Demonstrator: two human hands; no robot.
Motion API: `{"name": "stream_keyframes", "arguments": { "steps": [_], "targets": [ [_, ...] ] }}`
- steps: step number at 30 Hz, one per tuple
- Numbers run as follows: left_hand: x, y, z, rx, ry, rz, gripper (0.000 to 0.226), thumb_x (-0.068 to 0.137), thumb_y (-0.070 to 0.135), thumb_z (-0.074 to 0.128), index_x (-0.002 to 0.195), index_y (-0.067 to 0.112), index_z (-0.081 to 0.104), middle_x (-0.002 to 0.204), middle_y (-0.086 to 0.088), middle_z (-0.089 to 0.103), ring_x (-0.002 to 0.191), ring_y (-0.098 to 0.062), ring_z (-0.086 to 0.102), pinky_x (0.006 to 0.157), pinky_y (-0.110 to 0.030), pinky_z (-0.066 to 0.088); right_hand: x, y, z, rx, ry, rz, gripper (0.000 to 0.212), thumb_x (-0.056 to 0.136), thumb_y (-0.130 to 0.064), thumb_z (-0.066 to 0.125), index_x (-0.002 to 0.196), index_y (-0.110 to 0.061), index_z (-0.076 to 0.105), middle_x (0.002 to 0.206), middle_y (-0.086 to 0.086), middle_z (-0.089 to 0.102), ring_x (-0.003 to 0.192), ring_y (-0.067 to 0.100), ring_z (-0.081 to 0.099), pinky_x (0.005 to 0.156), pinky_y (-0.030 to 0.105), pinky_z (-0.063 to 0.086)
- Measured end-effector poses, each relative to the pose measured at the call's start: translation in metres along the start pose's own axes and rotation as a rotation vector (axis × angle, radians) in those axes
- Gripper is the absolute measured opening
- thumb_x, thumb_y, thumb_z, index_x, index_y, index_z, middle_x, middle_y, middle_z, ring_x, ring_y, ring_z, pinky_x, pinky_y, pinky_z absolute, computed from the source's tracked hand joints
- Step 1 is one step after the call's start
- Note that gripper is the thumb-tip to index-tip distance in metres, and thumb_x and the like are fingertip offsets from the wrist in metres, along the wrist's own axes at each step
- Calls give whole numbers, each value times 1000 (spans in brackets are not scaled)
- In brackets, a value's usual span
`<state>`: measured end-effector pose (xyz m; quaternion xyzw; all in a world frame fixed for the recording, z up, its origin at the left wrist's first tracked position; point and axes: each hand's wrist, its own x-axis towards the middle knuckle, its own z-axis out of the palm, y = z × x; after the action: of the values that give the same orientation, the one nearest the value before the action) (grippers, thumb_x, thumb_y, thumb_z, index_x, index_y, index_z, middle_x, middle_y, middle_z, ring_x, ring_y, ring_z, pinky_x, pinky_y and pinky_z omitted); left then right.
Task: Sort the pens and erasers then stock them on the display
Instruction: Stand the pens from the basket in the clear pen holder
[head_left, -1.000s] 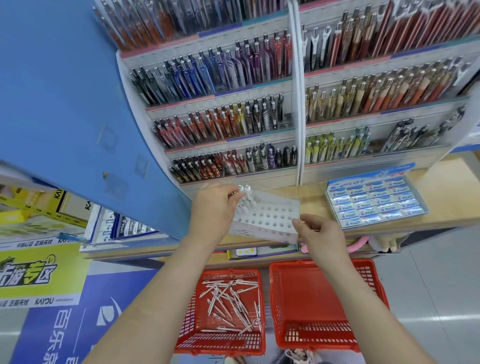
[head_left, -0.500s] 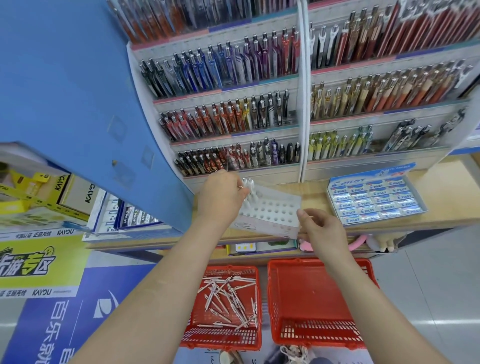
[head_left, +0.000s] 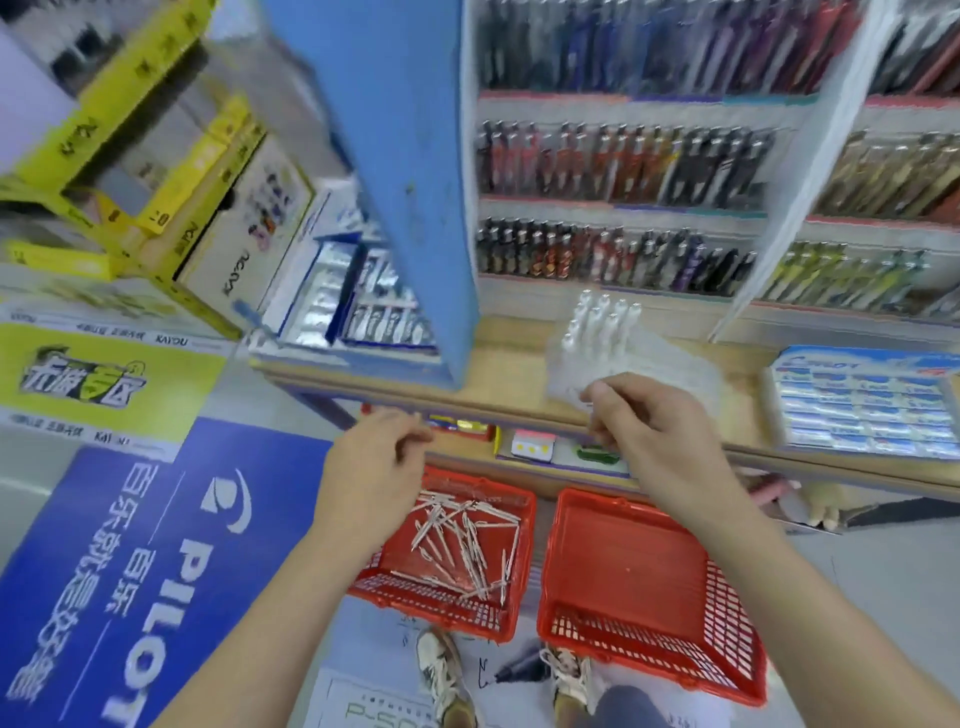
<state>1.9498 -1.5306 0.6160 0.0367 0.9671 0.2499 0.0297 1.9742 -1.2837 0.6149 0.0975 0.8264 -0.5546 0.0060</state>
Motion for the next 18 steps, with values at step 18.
{"name": "stream_keyframes", "arguments": {
  "steps": [18],
  "targets": [
    [-76,-336,171,-62,-316,-457,22,88,11,52,99,16,71,93,-8,72,86,-29,63,70,-30,42,-12,230,331,-401,-508,235,12,91,-18,61,94,-16,71,83,-7,66,80,12,62,77,30,45]
  ]
}}
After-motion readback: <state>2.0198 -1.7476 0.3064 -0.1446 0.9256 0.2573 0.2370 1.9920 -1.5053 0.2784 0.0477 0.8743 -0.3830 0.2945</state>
